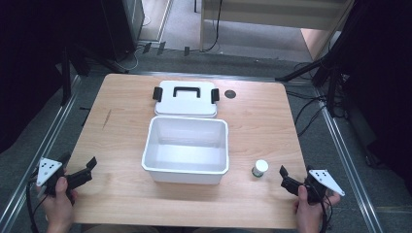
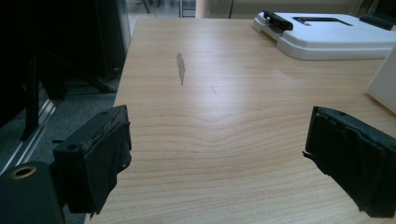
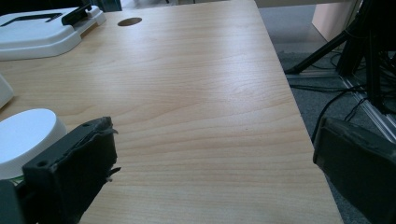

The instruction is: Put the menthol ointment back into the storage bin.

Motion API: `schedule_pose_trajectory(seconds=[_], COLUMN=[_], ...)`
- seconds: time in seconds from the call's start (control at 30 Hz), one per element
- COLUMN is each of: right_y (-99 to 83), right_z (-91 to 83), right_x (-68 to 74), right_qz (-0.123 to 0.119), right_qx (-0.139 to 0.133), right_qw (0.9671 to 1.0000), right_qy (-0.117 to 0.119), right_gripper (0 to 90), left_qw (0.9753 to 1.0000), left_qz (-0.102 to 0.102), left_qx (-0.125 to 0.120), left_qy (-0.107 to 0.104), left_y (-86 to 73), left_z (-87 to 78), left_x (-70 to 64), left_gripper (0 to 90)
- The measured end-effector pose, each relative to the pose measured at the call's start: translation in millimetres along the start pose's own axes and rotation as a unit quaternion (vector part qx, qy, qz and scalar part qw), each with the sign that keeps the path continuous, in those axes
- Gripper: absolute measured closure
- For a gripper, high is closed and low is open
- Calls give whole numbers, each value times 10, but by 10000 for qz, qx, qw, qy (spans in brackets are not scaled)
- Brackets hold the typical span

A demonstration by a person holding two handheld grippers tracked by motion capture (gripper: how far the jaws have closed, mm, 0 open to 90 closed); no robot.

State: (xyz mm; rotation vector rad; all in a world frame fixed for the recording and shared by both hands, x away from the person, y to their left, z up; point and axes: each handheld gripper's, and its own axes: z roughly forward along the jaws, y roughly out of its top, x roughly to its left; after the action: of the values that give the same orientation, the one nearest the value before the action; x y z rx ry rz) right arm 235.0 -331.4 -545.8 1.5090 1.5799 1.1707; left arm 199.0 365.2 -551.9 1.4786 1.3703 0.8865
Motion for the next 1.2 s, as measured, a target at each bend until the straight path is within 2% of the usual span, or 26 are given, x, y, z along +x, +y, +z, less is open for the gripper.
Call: schedule_pose_trajectory(seconds=[0.1,0.2,0.27,0.43,0.47,0.6,0.63,0.67,0.87,0.9,0.93,0.97,1.0,1.03,1.07,1.1,1.13,1.17,1.2], right_y=[3,15,27,50,64,150,150,221,397,397,438,438,456,487,498,498,515,515,522], right_z=[5,9,6,5,6,-25,-25,-63,-150,-150,-167,-167,-172,-172,-160,-160,-130,-130,-91], right_x=[-6,-26,-42,-69,-70,-48,-48,-57,-91,-91,-91,-91,-87,-67,-52,-52,-9,-9,44], right_qz=[12,30,119,152,143,-147,-147,-210,-450,-450,-495,-495,-536,-588,-601,-601,-736,-736,-861], right_qx=[70,136,176,247,424,894,894,1089,1772,1772,1986,1986,2106,2322,2481,2481,2793,2793,3108], right_qw=[9999,9996,9994,9990,9983,9947,9947,9921,9811,9811,9764,9764,9735,9673,9633,9633,9529,9529,9417], right_qy=[118,253,257,345,360,496,496,595,634,634,695,695,715,831,836,836,927,927,957], right_gripper=[0,0,0,0,0,0,0,0,0,0,0,0,0,0,0,0,0,0,0], left_qw=[10000,9998,9998,9999,9999,9999,9999,9998,9997,9997,9997,9997,9997,9997,9997,9997,9998,9998,9998], left_qz=[30,-39,-85,-67,-29,44,44,47,57,54,62,62,57,44,25,25,-2,-2,-18], left_qx=[-7,4,3,-1,27,116,116,115,154,163,168,168,165,168,169,169,152,152,142], left_qy=[-62,-185,-169,-104,-126,-111,-111,-129,-168,-155,-153,-153,-150,-147,-148,-148,-153,-153,-162], left_y=[-1,-1,0,0,2,9,9,9,12,13,14,14,13,13,14,14,13,13,12], left_z=[-4,-4,-3,-3,1,16,16,16,22,24,25,25,25,25,27,27,25,25,22], left_x=[0,19,26,17,10,-1,-1,-4,-1,-3,-4,-4,-3,-2,3,3,7,7,11], left_gripper=[78,78,78,78,78,78,78,78,78,78,78,78,78,78,78,78,78,78,78])
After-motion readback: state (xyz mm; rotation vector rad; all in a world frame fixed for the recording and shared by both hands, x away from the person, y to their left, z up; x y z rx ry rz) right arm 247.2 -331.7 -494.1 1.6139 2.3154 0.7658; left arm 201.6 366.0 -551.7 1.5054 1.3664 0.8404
